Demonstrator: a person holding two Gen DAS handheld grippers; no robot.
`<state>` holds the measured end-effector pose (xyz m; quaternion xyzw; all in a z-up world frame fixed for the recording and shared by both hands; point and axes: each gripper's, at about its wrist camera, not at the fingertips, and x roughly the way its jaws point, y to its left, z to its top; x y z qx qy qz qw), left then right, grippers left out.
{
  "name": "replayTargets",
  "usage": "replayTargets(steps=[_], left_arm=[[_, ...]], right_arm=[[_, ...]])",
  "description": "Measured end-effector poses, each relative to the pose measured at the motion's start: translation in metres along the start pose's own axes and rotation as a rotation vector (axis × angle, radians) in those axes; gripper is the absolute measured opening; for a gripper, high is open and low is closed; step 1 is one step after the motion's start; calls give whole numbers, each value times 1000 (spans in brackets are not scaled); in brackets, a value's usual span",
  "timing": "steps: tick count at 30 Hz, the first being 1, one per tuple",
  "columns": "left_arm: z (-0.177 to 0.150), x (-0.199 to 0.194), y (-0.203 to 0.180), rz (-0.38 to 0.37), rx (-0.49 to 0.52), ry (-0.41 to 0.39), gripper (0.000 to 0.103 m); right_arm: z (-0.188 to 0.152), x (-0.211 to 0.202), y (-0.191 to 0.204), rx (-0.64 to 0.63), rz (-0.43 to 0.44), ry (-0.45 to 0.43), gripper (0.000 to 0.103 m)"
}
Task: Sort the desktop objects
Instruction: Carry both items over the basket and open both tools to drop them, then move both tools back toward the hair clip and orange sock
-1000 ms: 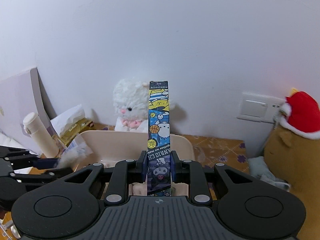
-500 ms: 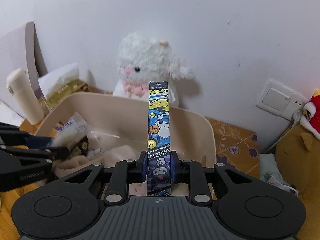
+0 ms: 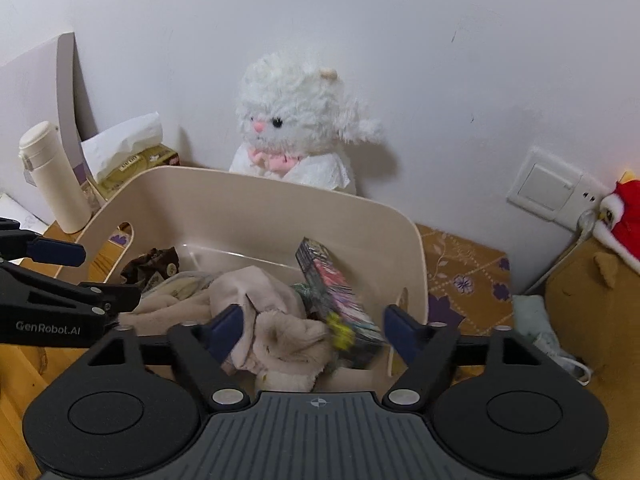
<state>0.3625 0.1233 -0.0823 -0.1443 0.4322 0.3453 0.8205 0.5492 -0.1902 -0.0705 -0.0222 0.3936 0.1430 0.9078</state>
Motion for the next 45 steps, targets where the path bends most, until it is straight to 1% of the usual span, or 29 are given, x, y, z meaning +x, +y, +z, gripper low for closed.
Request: replayTargets(steps=[1, 2, 5, 7, 9, 13, 17, 22, 28, 33, 36, 39, 45], left_arm=[[-1, -2, 1, 3, -4, -2, 74], [-2, -5, 1, 11, -6, -4, 75], [-8, -17, 4, 24, 5, -23, 78], [-13, -26, 7, 39, 17, -42, 82], [-18, -32, 11, 57, 20, -49, 82], [-31, -40, 23, 85, -8, -47, 83], [-47, -46, 36, 97, -38, -38, 83], [-70, -47, 42, 85, -45, 5, 83], [-103, -39, 35, 56, -42, 80, 83], [-123, -28, 26, 43, -23, 131, 83], [-130, -23, 21, 27, -32, 155, 83], [-136, -17, 14, 29, -32, 174, 83], [-149, -3, 6, 23, -64, 205, 83]], right_arm=[[-1, -5, 0, 17, -27, -9, 102], [-4, -12, 0, 19, -32, -29, 103], [-11, -29, 0, 13, -32, -57, 103], [-18, -40, 0, 5, -39, -73, 103], [-23, -48, -1, 5, -43, -79, 103], [-40, -62, -5, 40, -44, -84, 103], [-61, -63, -7, 66, -50, -47, 103], [-91, -58, -6, 109, -51, 8, 103], [-129, -47, 10, 143, -51, 85, 103], [-155, -37, 27, 131, -50, 145, 103], [-163, -31, 33, 136, -49, 168, 103], [-167, -25, 35, 140, -56, 185, 103], [-175, -10, 34, 195, -65, 227, 103]])
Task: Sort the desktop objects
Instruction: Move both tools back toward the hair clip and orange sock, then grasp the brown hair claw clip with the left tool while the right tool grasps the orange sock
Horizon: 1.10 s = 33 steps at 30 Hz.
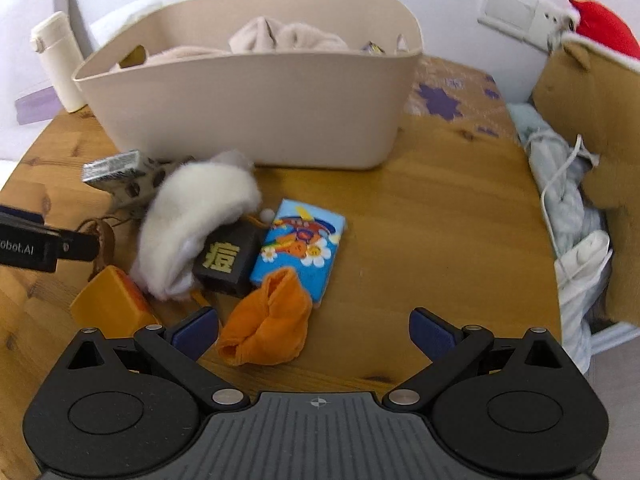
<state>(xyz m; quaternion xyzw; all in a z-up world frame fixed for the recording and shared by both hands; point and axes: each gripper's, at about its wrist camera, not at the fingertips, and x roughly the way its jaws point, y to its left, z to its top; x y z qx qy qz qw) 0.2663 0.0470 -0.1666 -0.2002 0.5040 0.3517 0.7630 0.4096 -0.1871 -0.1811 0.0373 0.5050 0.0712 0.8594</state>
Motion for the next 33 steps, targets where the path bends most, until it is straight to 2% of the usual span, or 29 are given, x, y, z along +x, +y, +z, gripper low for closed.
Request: replayTargets(steps=[4, 8, 12, 16, 17, 19, 20, 21, 23, 25, 26, 33], left_arm=[[2, 14, 3, 19, -64, 55, 83], [7, 23, 12, -25, -159, 94, 83], [9, 30, 12, -26, -175, 109, 83], [9, 40, 9, -25, -163, 135, 82], [8, 40, 7, -15, -148, 120, 81], [9, 39, 3, -1, -110, 102, 73], [8, 38, 1, 5, -95, 92, 70], [8, 37, 1, 10, -83, 78, 62], [8, 35, 2, 14, -74, 63, 52], [7, 33, 2, 28, -53, 51, 37], [7, 33, 2, 24, -44, 49, 38], [3, 30, 1, 27, -19, 40, 37]], right_arm=[[-3, 10, 1, 11, -12, 17, 103], [-4, 15, -1, 46, -5, 24, 103], [-3, 18, -1, 48, -18, 26, 102], [-1, 21, -2, 51, -26, 38, 89], [-2, 22, -3, 57, -25, 39, 85], [-3, 21, -5, 65, -28, 32, 77], [-3, 21, -5, 61, -32, 27, 66], [-3, 19, -5, 56, -36, 23, 61], [-4, 17, -6, 53, -34, 13, 37], [-5, 14, -8, 70, -26, 11, 22], [-8, 12, -9, 84, -16, 8, 16], [-20, 4, -8, 97, 4, -14, 12]])
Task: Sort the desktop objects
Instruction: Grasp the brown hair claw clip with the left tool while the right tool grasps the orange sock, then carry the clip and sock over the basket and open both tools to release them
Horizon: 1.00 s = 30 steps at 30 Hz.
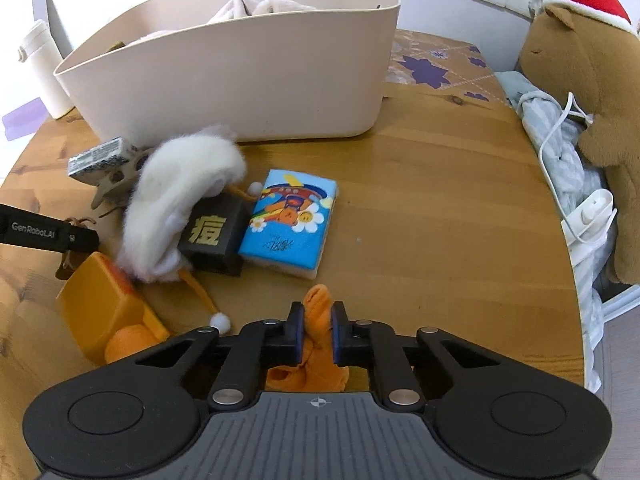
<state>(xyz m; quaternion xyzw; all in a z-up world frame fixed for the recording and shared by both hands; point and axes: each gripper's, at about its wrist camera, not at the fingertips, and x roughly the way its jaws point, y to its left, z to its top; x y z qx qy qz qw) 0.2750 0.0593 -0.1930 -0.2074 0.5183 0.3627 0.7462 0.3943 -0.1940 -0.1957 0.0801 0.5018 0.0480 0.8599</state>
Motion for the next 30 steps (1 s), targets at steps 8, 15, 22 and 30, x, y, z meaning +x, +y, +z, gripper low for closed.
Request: replayTargets(steps=[8, 15, 22, 30], left_arm=[[-13, -7, 7, 8, 22, -7, 37], [-25, -30, 9, 13, 76, -69, 37], [-32, -64, 10, 4, 139, -164, 37], [-31, -96, 15, -15, 139, -233, 37]], right_arm=[[-6, -22, -3, 40, 16, -52, 12], [-13, -54, -3, 78, 50, -109, 12], [-7, -85, -6, 121, 84, -181, 12], [5, -124, -5, 139, 116, -278, 12]])
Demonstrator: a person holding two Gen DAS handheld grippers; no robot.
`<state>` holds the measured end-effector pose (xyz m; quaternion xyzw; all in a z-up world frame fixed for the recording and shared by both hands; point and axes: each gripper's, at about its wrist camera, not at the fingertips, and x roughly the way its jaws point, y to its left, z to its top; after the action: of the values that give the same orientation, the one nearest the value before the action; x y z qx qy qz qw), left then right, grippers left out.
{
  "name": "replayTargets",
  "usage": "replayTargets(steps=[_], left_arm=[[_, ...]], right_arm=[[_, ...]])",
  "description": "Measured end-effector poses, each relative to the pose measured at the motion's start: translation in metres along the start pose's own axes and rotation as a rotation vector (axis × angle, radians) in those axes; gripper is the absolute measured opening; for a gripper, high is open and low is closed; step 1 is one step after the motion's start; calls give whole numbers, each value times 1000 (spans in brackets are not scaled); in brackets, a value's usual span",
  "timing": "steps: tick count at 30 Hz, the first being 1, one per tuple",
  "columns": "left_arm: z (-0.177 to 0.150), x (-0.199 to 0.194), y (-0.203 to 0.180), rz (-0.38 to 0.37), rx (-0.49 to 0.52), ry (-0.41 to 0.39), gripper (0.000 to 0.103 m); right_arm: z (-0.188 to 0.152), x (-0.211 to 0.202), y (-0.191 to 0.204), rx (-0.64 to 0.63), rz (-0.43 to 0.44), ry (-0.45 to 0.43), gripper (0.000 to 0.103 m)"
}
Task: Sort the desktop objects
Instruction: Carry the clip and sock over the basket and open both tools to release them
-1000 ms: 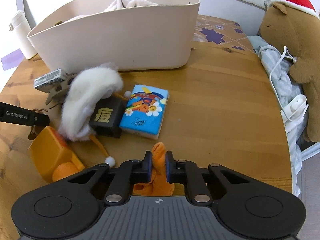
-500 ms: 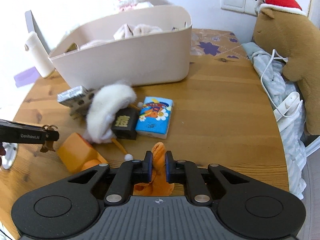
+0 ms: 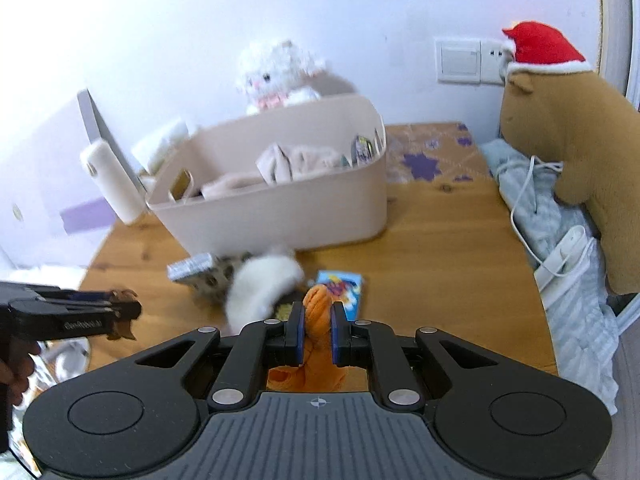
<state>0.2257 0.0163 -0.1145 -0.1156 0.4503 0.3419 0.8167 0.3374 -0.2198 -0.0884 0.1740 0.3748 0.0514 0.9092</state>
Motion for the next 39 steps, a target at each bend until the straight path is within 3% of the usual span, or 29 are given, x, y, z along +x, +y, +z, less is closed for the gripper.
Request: replayTargets(steps=[10, 22, 30, 39], left_arm=[[25, -41, 2, -9, 6, -119, 37], [62, -67, 7, -8, 15, -225, 37], [94, -59, 5, -18, 16, -243, 37], [137, -22, -6, 11, 72, -257, 37]], right_arm=[[39, -29, 7, -7, 23, -135, 12], [99, -36, 17, -63, 32, -252, 12], [140, -26, 19, -103, 16, -293, 12], [176, 19, 12, -98, 19, -253, 12]])
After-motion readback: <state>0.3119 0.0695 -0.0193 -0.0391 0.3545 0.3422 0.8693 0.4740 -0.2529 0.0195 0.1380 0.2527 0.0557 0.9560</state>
